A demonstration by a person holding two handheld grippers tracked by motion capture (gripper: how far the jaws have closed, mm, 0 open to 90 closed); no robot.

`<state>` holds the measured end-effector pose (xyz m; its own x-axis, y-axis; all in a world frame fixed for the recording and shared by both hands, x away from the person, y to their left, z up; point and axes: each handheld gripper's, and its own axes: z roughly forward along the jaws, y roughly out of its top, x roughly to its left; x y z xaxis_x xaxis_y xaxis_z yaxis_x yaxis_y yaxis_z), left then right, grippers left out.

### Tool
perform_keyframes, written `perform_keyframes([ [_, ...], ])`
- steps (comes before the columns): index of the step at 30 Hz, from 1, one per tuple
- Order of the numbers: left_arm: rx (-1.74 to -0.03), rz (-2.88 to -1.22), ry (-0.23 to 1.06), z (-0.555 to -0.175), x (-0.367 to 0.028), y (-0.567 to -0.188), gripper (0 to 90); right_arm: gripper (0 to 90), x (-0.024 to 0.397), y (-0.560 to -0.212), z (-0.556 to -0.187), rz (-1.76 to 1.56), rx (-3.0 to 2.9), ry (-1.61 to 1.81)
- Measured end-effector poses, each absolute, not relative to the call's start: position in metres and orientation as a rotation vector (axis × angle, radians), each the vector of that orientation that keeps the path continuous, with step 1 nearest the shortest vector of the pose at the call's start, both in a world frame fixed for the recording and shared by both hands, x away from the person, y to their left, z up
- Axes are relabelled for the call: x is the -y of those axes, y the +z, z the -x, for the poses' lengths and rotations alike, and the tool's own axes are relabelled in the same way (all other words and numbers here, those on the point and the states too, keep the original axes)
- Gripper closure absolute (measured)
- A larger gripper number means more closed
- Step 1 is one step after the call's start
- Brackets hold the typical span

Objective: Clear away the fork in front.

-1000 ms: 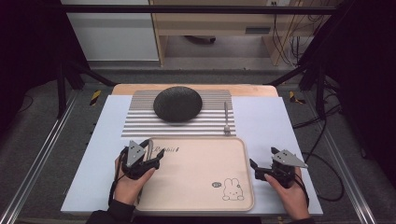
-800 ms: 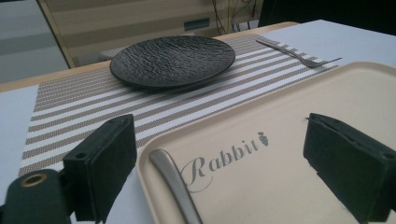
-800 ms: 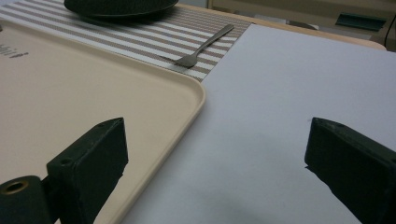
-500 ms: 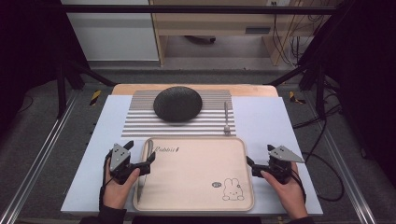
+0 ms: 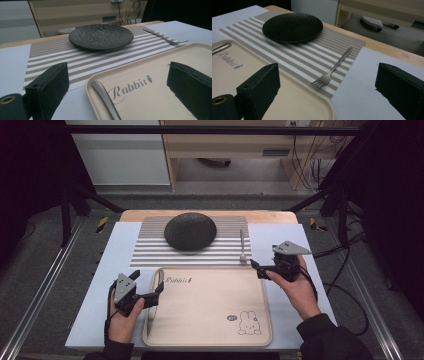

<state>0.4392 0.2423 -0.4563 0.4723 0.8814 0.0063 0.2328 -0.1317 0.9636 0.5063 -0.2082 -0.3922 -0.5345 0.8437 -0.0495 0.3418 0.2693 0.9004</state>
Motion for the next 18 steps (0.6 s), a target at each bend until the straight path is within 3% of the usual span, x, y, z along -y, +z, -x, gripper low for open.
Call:
perform_keyframes([
  [18, -0.991, -1.643, 0.751, -0.444, -0.241, -0.46, 3.1, 11.0, 0.187, -0.38, -0.59, -1.154, -2.005, 1.199],
])
